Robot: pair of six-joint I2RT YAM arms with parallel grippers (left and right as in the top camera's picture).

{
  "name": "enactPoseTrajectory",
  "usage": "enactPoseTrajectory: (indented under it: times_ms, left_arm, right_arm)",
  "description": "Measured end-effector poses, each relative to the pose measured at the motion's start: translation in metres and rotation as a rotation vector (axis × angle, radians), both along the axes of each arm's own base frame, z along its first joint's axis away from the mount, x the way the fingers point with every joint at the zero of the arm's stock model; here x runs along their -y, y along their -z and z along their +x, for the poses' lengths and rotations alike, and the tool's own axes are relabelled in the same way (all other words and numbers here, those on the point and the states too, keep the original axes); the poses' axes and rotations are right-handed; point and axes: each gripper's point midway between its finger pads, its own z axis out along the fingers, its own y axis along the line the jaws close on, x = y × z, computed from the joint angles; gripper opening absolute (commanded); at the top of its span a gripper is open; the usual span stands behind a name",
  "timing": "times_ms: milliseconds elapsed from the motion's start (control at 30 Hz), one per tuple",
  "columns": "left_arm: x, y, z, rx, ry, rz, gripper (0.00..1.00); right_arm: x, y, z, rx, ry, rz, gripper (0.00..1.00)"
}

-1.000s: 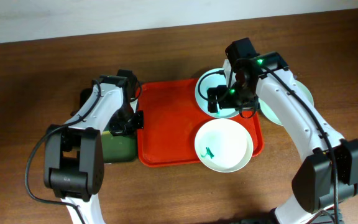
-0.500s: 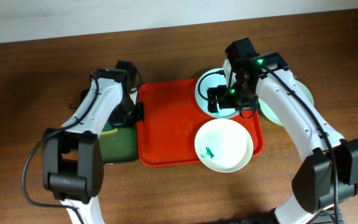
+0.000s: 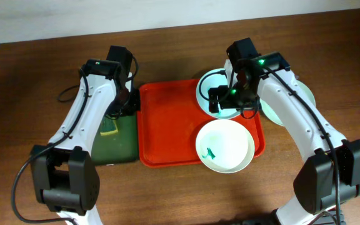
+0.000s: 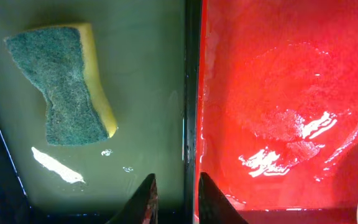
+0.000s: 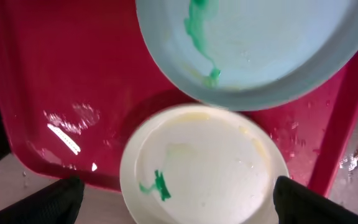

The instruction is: Clean dirty plates on tray and stack at the side

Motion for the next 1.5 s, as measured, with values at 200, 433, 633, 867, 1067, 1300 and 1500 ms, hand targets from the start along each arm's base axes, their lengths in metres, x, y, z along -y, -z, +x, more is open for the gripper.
enactPoseTrajectory:
  times_ms: [200,433,633,867,1067,1300,1500]
  left_arm:
    - [0.0,0.0,0.0,-0.001,0.0,0.0,0.23]
    - [0.0,0.0,-0.001,-0.005,0.0,0.001,0.23]
    - [-0.001,0.0,-0.004,-0.016,0.0,0.004,0.23]
    - [-0.001,0.0,-0.004,-0.016,0.0,0.004,0.29]
    - [-0.001,0.0,-0.004,-0.016,0.0,0.005,0.29]
    - [-0.001,0.0,-0.004,-0.015,0.0,0.004,0.3]
    - [-0.001,0.0,-0.004,-0.015,0.0,0.004,0.29]
  right_arm:
    - [-0.007,-0.005,0.017,0.071,-0.005,0.037,0.98]
    - [-0.006,-0.005,0.016,0.061,0.008,0.049,0.24]
    - [0.073,-0.004,0.035,0.073,0.225,0.027,0.64]
    - [0.139,-0.005,0.043,0.121,0.31,-0.024,0.57]
    - [0.132,0.035,0.056,0.066,0.269,-0.041,0.42]
    - [0.104,0.071,0.076,0.067,0.195,-0.044,0.43]
    - [0.105,0.104,0.081,0.048,0.193,-0.057,0.41]
